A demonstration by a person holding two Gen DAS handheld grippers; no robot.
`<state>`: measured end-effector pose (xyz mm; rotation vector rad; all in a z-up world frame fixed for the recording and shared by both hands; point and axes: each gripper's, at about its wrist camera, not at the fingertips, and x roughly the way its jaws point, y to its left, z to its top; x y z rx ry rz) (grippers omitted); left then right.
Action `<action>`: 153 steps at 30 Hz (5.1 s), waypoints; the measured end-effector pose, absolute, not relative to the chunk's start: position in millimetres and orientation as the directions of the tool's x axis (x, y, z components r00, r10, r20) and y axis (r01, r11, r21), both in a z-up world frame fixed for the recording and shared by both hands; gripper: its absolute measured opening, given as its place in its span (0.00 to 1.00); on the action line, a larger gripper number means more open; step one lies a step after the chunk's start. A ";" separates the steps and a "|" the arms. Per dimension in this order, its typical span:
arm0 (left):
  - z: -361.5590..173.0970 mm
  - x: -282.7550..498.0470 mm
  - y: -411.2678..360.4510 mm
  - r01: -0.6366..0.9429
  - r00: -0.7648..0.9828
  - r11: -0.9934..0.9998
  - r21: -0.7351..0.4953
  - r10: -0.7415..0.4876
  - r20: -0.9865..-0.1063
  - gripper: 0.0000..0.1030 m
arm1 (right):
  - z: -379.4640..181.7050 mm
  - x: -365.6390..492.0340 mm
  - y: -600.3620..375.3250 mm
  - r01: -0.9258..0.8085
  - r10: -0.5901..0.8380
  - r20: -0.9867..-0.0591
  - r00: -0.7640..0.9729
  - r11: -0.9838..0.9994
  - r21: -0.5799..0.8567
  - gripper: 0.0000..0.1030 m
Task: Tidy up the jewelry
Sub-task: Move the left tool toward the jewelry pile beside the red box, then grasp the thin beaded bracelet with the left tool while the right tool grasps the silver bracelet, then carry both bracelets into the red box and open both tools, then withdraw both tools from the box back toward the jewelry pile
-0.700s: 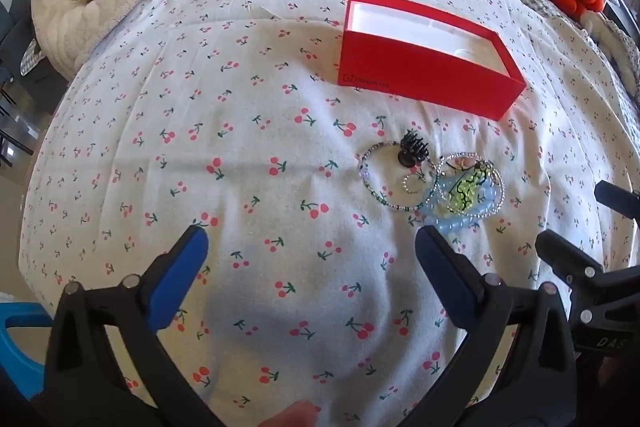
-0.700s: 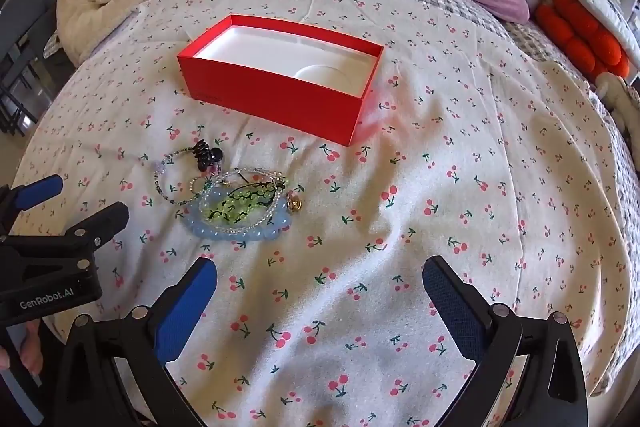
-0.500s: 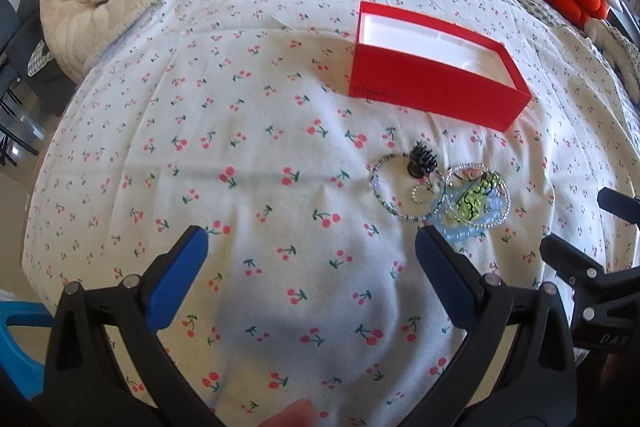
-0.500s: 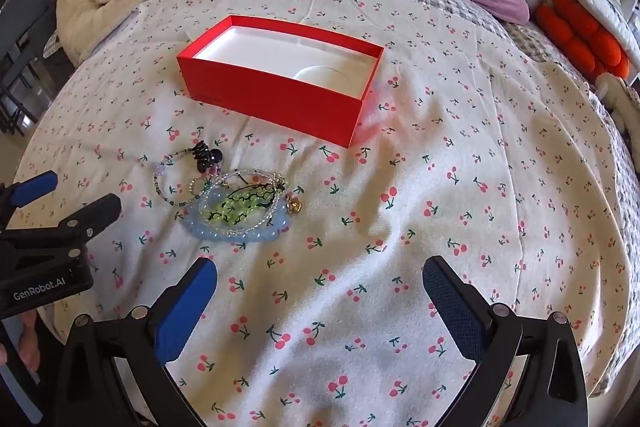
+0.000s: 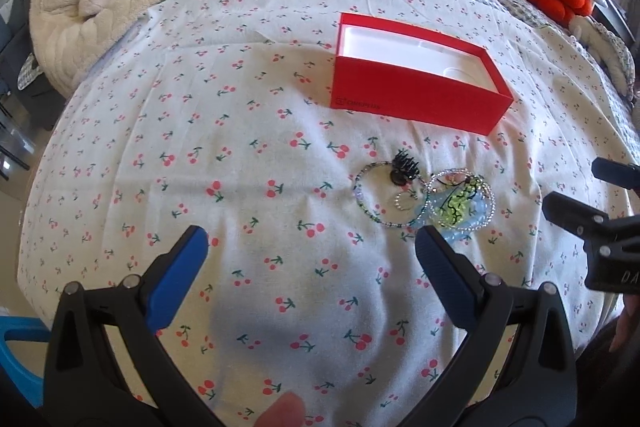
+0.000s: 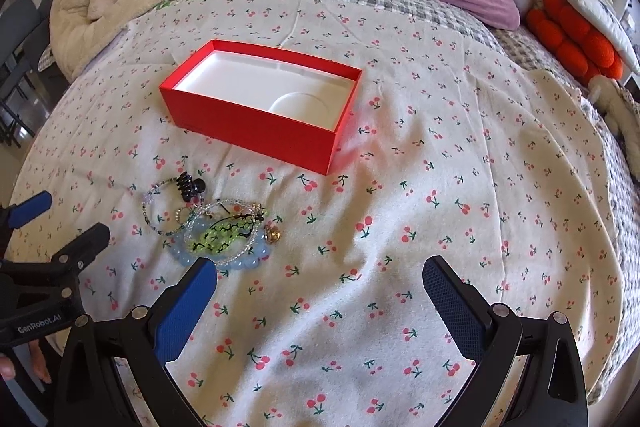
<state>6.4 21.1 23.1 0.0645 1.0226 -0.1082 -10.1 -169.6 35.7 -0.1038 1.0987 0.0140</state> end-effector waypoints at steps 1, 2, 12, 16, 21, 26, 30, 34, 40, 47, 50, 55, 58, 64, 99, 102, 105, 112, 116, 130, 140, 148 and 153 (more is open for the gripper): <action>22.6 6.6 20.7 0.122 0.515 0.992 0.005 -0.059 -0.855 1.00 | 35.8 -9.2 -170.5 -0.061 -0.034 -0.892 0.451 0.996 -0.069 1.00; 22.3 7.2 19.6 0.129 0.512 0.992 0.005 -0.062 -0.857 1.00 | 36.2 -8.5 -170.8 -0.061 -0.029 -0.892 0.451 0.996 -0.064 1.00; 20.7 17.6 14.1 0.218 0.445 0.974 -0.060 -0.154 -0.882 0.95 | 40.3 -2.6 -173.1 -0.093 0.102 -0.890 0.443 0.993 0.068 1.00; 28.1 22.1 19.8 0.242 0.405 0.960 -0.144 -0.235 -0.884 0.94 | 43.2 2.9 -180.6 -0.071 0.203 -0.892 0.403 0.979 0.191 1.00; 26.1 34.8 24.0 0.258 0.345 0.948 -0.189 -0.273 -0.898 0.77 | 56.0 6.0 -184.5 -0.059 0.262 -0.877 0.404 0.964 0.261 0.98; 3.8 51.0 19.8 0.269 0.253 0.929 -0.255 -0.323 -0.912 0.53 | 51.8 12.7 -183.4 -0.073 0.356 -0.865 0.355 0.933 0.354 0.73; -11.0 57.6 13.1 0.287 0.228 0.918 -0.273 -0.342 -0.911 0.39 | 34.0 20.0 -183.3 -0.065 0.385 -0.862 0.330 0.920 0.387 0.53; -19.0 59.6 5.7 0.316 0.222 0.915 -0.251 -0.329 -0.918 0.30 | 17.2 26.8 -185.4 -0.043 0.385 -0.873 0.300 0.920 0.390 0.39; -24.8 68.1 4.5 0.323 0.230 0.923 -0.209 -0.291 -0.929 0.13 | -2.2 40.1 -191.2 0.010 0.409 -0.888 0.210 0.907 0.420 0.30; -19.3 70.5 8.5 0.302 0.288 0.940 -0.156 -0.246 -0.926 0.06 | -14.5 41.3 -188.9 0.036 0.438 -0.886 0.152 0.893 0.448 0.30; -12.7 69.9 12.5 0.299 0.311 0.942 -0.152 -0.247 -0.918 0.06 | -19.3 40.1 -187.0 0.043 0.435 -0.888 0.152 0.894 0.445 0.30; 0.4 66.7 16.9 0.307 0.361 0.942 -0.134 -0.246 -0.899 0.06 | -26.6 40.6 -179.0 0.032 0.434 -0.890 0.141 0.896 0.442 0.19; 6.8 64.1 22.4 0.305 0.382 0.942 -0.140 -0.256 -0.888 0.06 | -27.3 41.2 -171.4 0.006 0.413 -0.896 0.164 0.907 0.420 0.07; 20.2 62.5 23.1 0.289 0.418 0.945 -0.156 -0.271 -0.867 0.06 | -10.9 33.9 -162.9 -0.041 0.386 -0.891 0.240 0.921 0.388 0.04; 48.4 162.4 -18.9 0.312 0.430 0.888 -0.337 -0.448 -0.783 0.06 | 67.5 112.9 -177.9 -0.055 0.492 -0.723 0.485 0.842 0.537 0.04; 34.3 169.8 -18.8 0.300 0.416 0.908 -0.293 -0.401 -0.816 0.06 | 49.5 125.5 -183.8 -0.021 0.479 -0.747 0.461 0.847 0.530 0.04; 24.4 171.8 -21.2 0.296 0.404 0.924 -0.241 -0.350 -0.845 0.06 | 36.9 131.4 -191.6 0.014 0.438 -0.785 0.439 0.870 0.494 0.04; 13.1 169.5 -17.4 0.297 0.357 0.940 -0.166 -0.271 -0.894 0.06 | 17.5 133.2 -206.8 0.079 0.363 -0.847 0.389 0.902 0.424 0.04; 15.0 165.2 -18.4 0.294 0.340 0.945 -0.145 -0.245 -0.908 0.06 | 14.9 133.1 -211.9 0.108 0.319 -0.867 0.383 0.916 0.385 0.04; 20.0 152.0 -19.9 0.279 0.307 0.950 -0.137 -0.224 -0.925 0.07 | 19.1 144.8 -207.9 0.077 0.223 -0.887 0.405 0.958 0.276 0.04; 44.9 142.4 -16.0 0.310 0.415 0.944 -0.111 -0.240 -0.878 0.41 | 41.2 133.4 -196.5 -0.033 0.295 -0.851 0.434 0.949 0.312 0.10; 56.8 116.8 -8.4 0.298 0.456 0.949 -0.106 -0.239 -0.857 0.69 | 69.5 100.6 -193.9 -0.086 0.304 -0.831 0.465 0.950 0.299 0.11; 57.2 98.0 0.8 0.280 0.473 0.956 -0.090 -0.219 -0.853 0.80 | 81.6 80.0 -193.3 -0.114 0.322 -0.816 0.481 0.945 0.306 0.12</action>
